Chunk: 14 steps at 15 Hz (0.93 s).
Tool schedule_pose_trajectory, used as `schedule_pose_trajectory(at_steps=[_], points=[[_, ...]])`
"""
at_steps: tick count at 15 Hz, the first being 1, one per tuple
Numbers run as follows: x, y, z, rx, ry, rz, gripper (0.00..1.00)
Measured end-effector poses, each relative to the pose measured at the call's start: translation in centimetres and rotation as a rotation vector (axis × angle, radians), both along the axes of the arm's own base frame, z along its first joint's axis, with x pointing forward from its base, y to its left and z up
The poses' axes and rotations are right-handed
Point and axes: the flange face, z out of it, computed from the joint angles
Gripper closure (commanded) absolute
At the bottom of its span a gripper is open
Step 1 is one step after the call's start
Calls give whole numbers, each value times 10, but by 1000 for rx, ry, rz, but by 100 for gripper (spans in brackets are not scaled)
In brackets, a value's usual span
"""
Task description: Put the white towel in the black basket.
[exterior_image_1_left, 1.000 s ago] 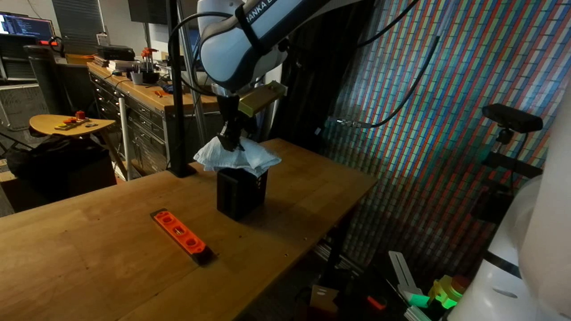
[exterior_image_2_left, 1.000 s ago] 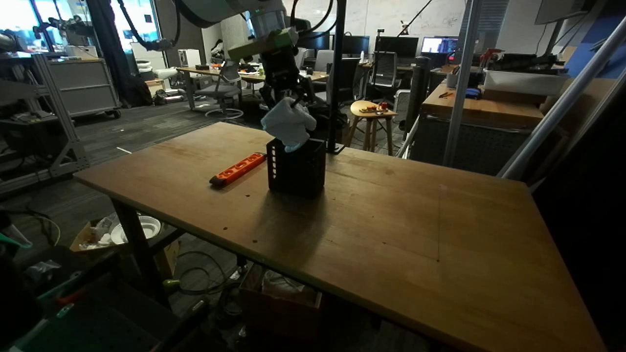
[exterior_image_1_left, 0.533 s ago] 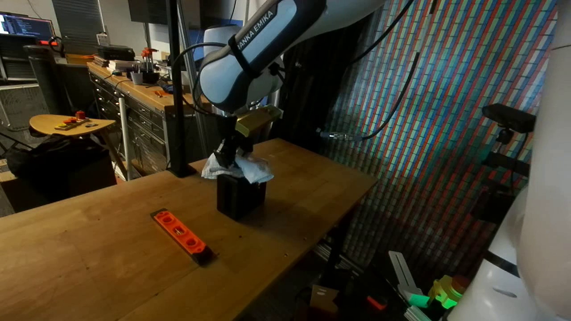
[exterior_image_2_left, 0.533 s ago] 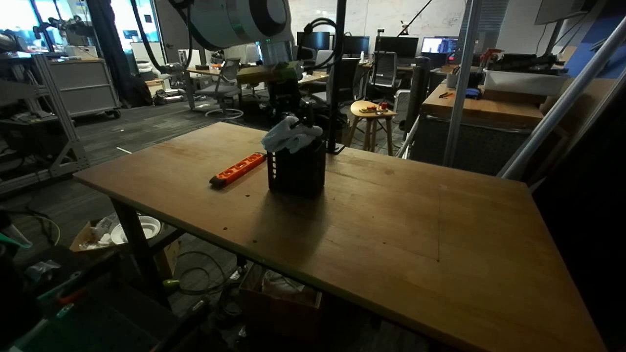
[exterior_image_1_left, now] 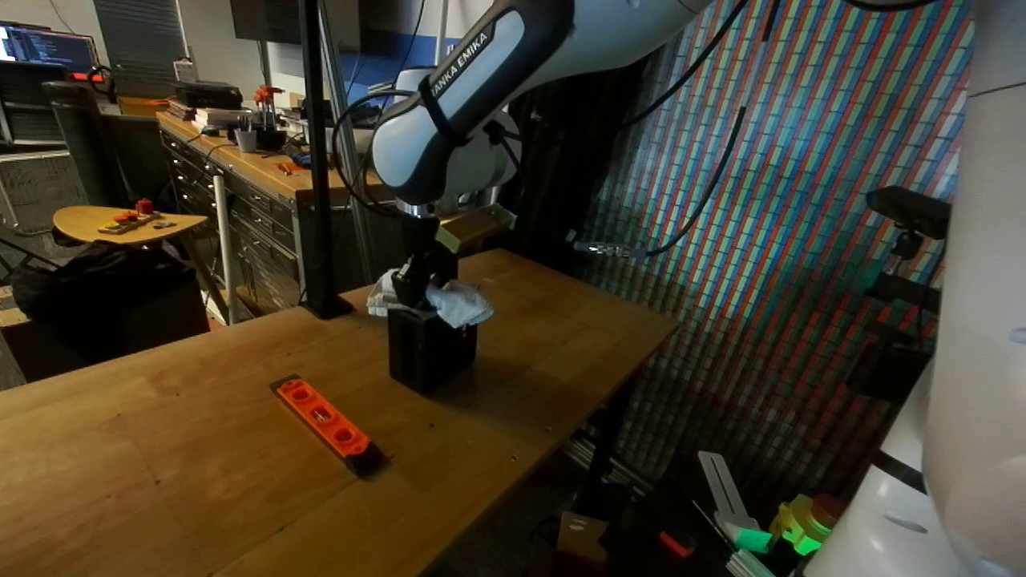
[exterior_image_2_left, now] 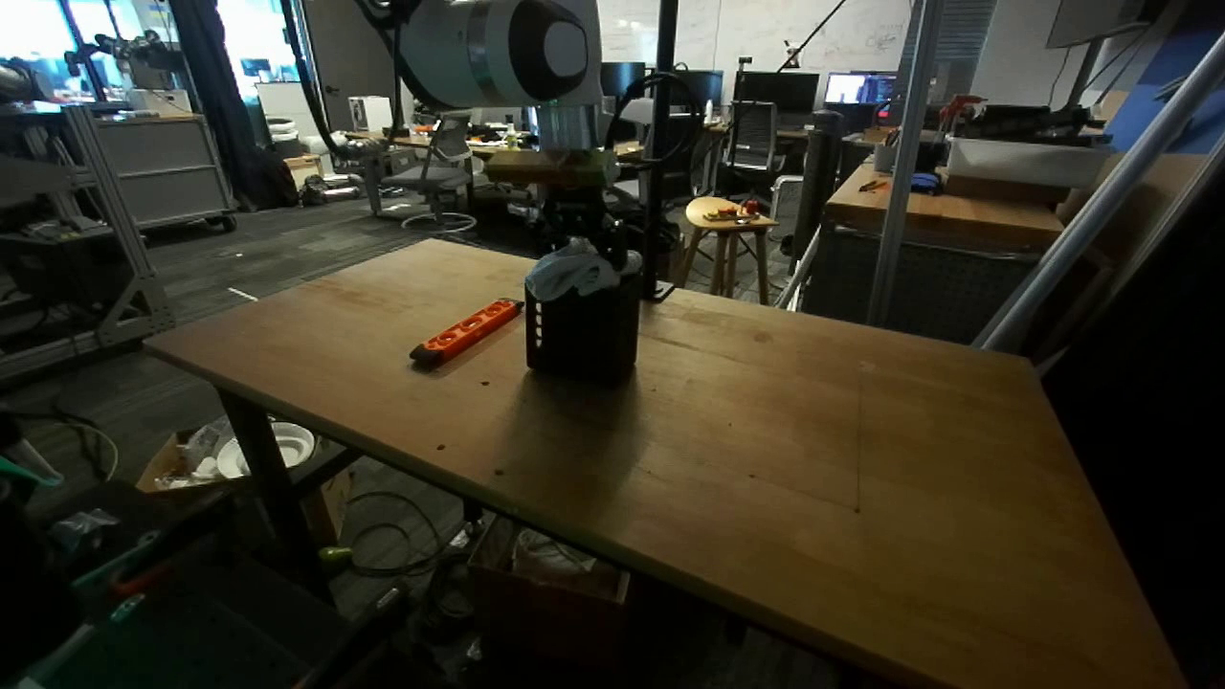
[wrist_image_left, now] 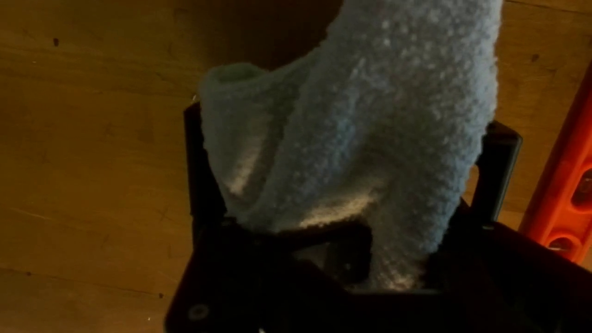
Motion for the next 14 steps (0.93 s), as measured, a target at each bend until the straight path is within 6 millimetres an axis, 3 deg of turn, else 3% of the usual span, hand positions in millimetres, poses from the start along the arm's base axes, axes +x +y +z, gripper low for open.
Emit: schedule_pose_trajectory(at_steps=[10, 11, 12, 14], points=[[0, -5, -13, 89, 9, 42, 100], [0, -5, -13, 90, 9, 46, 97], [0, -5, -13, 90, 9, 50, 72], [0, -3, -12, 85, 11, 58, 70]])
